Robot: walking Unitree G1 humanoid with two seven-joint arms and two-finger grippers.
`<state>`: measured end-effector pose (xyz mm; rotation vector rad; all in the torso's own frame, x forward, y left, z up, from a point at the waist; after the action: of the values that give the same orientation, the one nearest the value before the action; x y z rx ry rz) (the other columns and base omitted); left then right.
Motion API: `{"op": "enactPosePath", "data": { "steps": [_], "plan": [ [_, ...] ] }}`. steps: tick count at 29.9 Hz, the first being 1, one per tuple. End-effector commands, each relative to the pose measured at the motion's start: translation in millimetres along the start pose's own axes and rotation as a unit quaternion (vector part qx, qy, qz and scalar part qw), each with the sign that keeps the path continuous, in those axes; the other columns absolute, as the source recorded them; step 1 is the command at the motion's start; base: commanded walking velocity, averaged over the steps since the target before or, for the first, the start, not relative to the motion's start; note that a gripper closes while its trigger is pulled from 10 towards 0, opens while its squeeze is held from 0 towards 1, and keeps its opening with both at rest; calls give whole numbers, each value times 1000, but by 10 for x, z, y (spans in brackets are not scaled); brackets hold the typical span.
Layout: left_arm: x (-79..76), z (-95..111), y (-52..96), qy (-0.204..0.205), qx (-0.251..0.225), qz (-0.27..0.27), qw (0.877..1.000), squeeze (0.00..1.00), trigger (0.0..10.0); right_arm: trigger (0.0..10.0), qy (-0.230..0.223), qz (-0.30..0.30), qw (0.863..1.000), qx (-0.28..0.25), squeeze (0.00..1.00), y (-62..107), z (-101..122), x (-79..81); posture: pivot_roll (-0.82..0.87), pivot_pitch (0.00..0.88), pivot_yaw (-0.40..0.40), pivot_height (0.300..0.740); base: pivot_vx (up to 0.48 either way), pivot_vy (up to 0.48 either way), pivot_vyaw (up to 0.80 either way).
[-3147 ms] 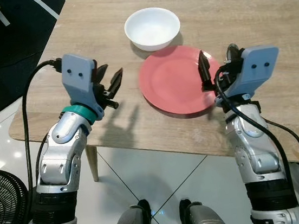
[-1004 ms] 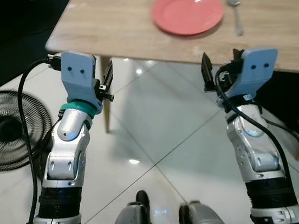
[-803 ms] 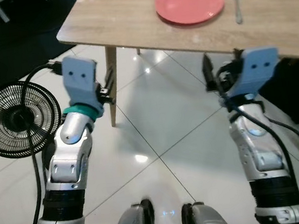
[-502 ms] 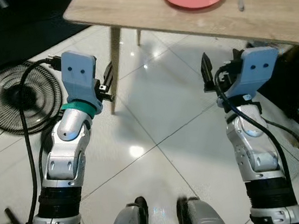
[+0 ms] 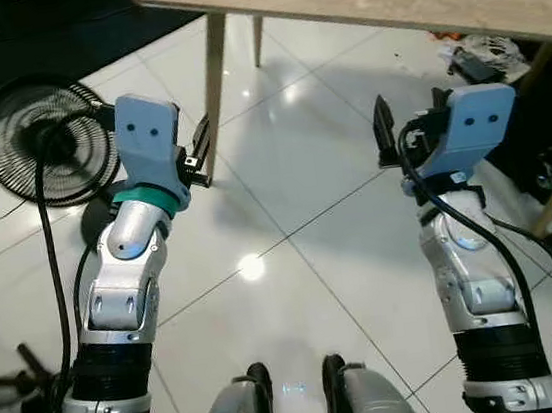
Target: Setting the table
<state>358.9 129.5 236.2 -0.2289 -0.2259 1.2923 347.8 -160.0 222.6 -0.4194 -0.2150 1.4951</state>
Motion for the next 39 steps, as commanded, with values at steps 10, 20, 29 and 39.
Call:
{"op": "enactPosePath", "data": {
  "steps": [10, 20, 29, 39],
  "plan": [
    [-19, -53, 8, -1, 6, -4, 1000, 0, 10000, 10000, 7, -2, 1000, 9, 0, 25, -65, -35, -9, 159, 113, 740, -277, 0, 0],
    [-27, -47, 0, -1, 5, -5, 1000, 0, 10000, 10000, 7, -2, 1000, 10, 0, 24, -67, -35, -10, 161, 115, 740, -270, 0, 0],
    [-47, -48, -12, 8, 5, -7, 1000, 0, 10000, 10000, 6, -2, 1000, 12, 0, 26, -73, -40, -13, 164, 114, 740, -86, 0, 0],
    [-67, -42, -17, 16, 5, -8, 1000, 0, 10000, 10000, 2, -2, 1000, 13, 0, 25, -74, -44, -14, 169, 112, 740, 0, 0, -679]
  ]
}}
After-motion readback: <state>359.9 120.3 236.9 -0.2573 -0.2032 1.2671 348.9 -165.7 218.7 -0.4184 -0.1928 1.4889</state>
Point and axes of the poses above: a point about 5 cm out from each wrist's last joint towards the gripper, its own y axis pointing back from the gripper into the wrist, its own z axis along the axis of the wrist's last joint, x = y × z, the point moved 3 cm from there along -y, pointing out of the wrist towards the gripper, and after that the axes turned 8 degrees about y, right-handed, at the moved point
